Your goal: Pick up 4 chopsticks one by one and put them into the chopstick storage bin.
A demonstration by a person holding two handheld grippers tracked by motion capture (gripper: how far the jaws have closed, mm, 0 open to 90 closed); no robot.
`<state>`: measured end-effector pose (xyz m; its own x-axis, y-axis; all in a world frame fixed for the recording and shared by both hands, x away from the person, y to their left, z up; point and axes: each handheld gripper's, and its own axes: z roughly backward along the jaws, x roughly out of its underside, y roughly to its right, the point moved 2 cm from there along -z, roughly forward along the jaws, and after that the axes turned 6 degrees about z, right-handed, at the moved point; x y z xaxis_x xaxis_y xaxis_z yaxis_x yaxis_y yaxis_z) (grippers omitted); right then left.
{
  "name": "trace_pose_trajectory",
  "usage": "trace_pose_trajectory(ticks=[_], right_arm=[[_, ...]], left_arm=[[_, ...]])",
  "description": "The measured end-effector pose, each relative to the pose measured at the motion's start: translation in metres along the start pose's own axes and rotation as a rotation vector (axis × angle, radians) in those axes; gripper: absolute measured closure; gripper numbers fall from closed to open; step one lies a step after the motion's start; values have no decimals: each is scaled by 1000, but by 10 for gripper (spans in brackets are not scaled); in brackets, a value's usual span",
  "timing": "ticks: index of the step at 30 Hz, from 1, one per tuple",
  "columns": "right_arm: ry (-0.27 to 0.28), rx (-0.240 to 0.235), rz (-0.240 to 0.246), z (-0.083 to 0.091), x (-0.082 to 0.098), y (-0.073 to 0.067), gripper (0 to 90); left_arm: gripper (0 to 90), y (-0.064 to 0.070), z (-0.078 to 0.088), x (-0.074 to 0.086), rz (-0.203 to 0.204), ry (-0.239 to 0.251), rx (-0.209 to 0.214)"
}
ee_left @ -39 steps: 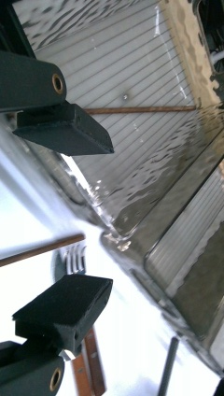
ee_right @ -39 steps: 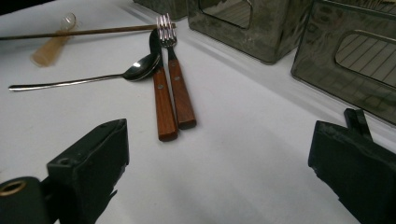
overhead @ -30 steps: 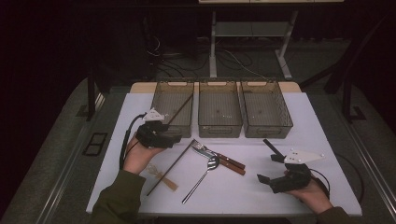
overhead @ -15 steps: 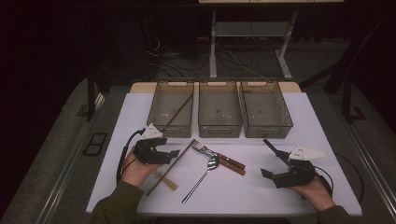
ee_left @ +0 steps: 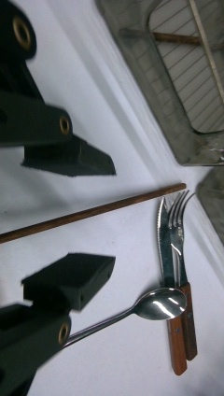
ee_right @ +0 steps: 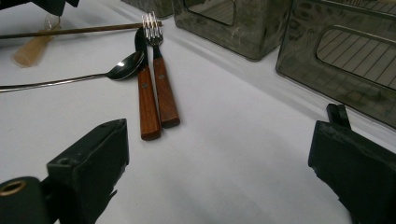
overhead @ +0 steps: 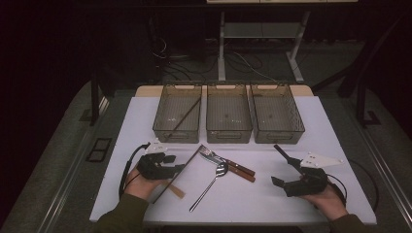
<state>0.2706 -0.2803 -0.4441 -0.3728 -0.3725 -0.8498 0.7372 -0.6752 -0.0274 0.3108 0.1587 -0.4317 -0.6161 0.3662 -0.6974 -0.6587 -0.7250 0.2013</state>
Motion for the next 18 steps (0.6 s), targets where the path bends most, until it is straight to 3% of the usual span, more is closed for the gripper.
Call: trace_pose_trajectory(ticks=[5, 18], right_arm=[[-5, 2, 1, -1, 0, -1, 54], [-8, 1, 3, -1, 1, -1, 54]], left_arm=[[639, 1, -5, 1, 10, -33, 3], [732, 2, -18, 5, -8, -134, -4]])
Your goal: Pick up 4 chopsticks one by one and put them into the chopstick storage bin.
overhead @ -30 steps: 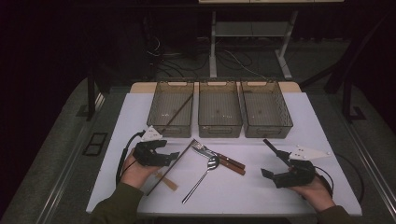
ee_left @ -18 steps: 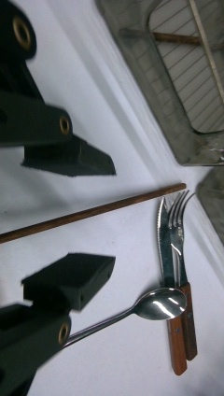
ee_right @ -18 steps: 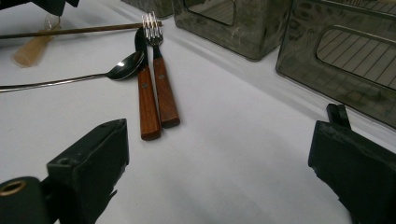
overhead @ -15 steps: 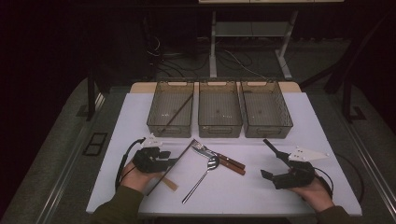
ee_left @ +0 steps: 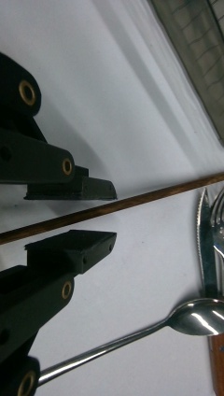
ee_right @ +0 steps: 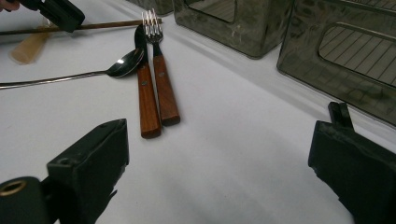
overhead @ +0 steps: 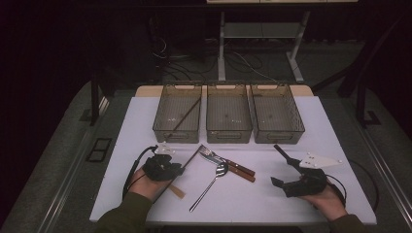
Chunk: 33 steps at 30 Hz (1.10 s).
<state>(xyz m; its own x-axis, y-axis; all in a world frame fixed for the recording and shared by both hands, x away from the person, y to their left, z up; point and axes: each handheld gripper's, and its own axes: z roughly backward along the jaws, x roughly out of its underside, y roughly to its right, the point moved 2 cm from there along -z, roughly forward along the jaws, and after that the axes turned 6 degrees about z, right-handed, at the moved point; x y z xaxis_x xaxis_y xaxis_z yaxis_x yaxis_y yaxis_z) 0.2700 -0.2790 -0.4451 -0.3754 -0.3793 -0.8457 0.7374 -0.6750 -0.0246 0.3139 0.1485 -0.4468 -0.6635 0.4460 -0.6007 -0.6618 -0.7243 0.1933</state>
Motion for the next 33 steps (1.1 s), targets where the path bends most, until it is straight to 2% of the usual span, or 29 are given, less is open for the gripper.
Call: trace_pose_trajectory(ticks=[7, 9, 17, 21, 24, 25, 30, 33], right_arm=[[-1, -1, 1, 0, 0, -1, 54], [-2, -1, 1, 0, 0, -1, 54], [-3, -1, 2, 0, 0, -1, 54], [-2, 0, 2, 0, 0, -1, 54], [-3, -1, 3, -1, 0, -1, 54], [-4, -3, 4, 0, 0, -1, 54], [-1, -4, 0, 0, 0, -1, 54], [-1, -4, 4, 0, 0, -1, 54]], left_arm=[[743, 1, -6, 0, 1, -21, -10], [751, 2, -6, 0, -16, -31, -21], [783, 4, -7, -1, -19, -33, -46], [791, 5, -8, -2, -8, -33, -59], [793, 3, -7, -2, -4, -33, -54], [798, 4, -8, -2, 10, -23, -51], [824, 2, -7, -2, 22, -25, -75], [837, 0, -7, -2, 44, -23, -80]])
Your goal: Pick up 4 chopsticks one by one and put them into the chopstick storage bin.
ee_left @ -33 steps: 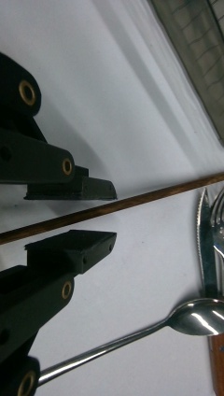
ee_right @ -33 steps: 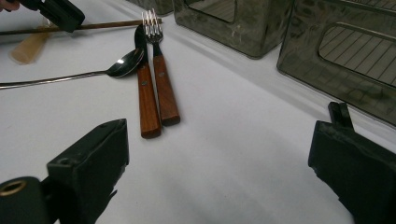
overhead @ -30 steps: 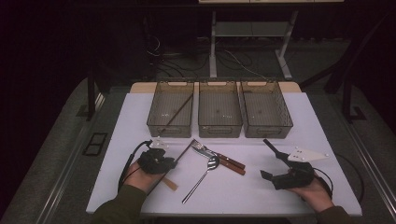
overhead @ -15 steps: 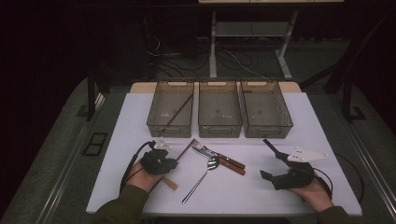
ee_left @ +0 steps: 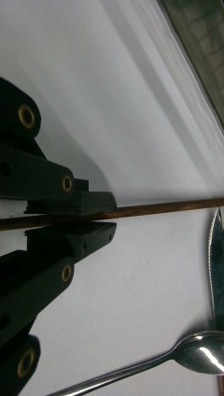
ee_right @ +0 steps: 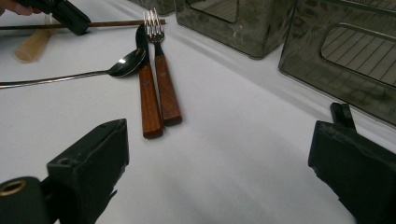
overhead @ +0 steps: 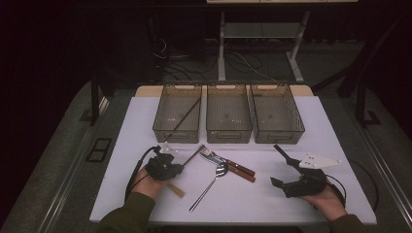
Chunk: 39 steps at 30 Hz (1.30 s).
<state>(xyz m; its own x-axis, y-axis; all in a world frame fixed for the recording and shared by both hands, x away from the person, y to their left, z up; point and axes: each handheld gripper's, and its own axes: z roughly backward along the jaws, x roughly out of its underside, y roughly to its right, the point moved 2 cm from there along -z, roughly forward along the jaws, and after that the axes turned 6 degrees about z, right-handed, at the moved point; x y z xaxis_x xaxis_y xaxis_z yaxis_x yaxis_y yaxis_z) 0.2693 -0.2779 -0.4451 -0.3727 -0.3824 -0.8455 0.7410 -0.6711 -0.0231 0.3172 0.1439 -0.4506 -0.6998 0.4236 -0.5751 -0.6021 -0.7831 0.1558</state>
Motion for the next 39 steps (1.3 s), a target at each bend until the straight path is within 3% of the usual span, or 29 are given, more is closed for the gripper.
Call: trace_pose_trajectory(ticks=[20, 29, 39], right_arm=[[0, -4, 0, 0, 0, -1, 54], [3, -4, -2, 0, 0, -1, 54], [1, -8, 0, 0, 0, -1, 54]], left_arm=[[848, -8, 11, -2, 19, 24, 7], [848, -16, 20, -1, 5, 38, 4], [848, -15, 28, -4, -31, 79, 37]])
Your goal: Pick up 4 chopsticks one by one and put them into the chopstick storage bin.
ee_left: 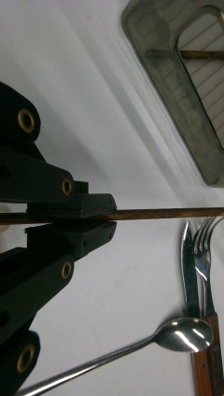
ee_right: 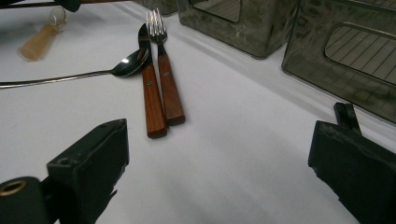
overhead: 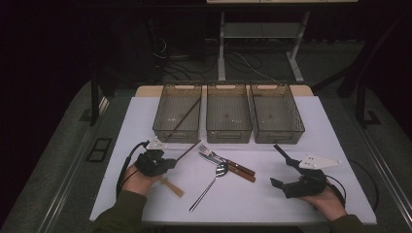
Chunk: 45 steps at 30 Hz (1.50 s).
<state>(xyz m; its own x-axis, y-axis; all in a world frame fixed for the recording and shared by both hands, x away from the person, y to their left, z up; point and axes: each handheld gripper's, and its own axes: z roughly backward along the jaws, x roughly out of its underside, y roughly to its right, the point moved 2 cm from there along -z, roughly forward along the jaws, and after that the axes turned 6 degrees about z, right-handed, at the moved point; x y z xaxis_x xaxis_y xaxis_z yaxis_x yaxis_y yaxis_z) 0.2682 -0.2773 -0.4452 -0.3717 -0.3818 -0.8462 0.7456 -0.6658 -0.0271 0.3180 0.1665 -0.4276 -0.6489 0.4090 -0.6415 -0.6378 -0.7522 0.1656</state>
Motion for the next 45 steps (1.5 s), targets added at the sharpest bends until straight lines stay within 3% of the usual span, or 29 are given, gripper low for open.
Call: trace_pose_trajectory(ticks=[6, 17, 21, 28, 45], right_arm=[[0, 0, 1, 0, 0, 0, 54], [-1, 0, 2, -1, 0, 0, 54], [-2, -1, 1, -1, 0, 0, 54], [-2, -1, 0, -1, 0, 0, 54], [-1, 0, -8, 0, 0, 0, 54]], left_arm=[[848, -1, 5, -2, -12, 23, 12], [847, -2, 12, -7, 2, 58, 37], [847, -4, 16, -11, 9, 87, 41], [846, -8, 19, -18, -6, 101, 46], [845, -16, 24, -42, 0, 148, 52]])
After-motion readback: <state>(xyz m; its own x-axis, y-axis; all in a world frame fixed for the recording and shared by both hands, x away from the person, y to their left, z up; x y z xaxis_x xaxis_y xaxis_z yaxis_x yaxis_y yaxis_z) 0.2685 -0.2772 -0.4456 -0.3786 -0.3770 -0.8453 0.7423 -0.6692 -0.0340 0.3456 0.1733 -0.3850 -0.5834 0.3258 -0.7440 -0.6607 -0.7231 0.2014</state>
